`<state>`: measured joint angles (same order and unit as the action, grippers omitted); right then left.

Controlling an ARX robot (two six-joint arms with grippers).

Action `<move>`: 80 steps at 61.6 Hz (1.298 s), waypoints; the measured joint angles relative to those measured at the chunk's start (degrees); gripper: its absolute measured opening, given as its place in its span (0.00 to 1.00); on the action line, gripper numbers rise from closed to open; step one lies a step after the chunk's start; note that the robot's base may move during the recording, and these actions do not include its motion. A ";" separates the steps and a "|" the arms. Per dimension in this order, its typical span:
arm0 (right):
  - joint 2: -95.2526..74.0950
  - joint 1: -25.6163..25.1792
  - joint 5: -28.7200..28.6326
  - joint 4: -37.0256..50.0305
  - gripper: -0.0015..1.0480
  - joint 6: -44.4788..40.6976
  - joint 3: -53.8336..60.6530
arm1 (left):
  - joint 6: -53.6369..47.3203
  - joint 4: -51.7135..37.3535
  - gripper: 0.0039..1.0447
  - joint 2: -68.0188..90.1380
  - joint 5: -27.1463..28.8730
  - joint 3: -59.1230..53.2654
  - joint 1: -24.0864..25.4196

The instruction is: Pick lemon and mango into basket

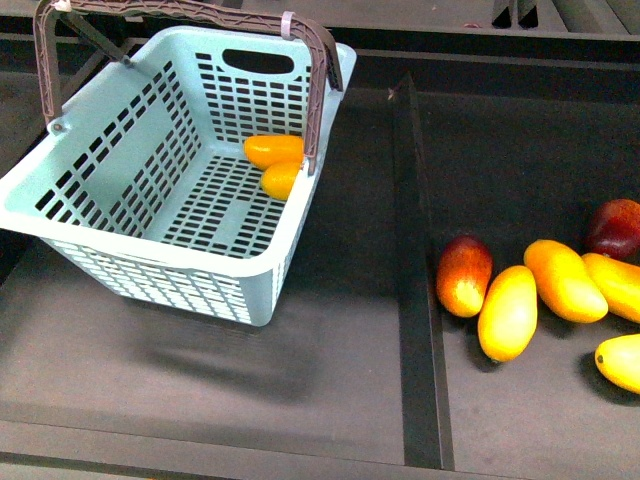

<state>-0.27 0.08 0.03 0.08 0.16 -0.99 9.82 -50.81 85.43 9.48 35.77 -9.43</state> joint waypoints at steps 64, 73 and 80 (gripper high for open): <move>-0.02 0.00 0.00 0.00 0.92 0.00 0.00 | -9.18 12.13 0.03 -45.29 -9.49 -34.86 9.22; 0.00 0.00 0.00 0.00 0.92 0.00 0.00 | -9.18 18.23 0.03 -52.11 -9.49 -34.88 9.22; 0.00 0.00 0.00 0.00 0.92 0.00 0.00 | -9.20 22.80 0.03 -57.05 -9.46 -34.91 9.22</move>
<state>-0.27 0.08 0.03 0.08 0.16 -0.99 0.62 -28.01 28.38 0.01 0.86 -0.21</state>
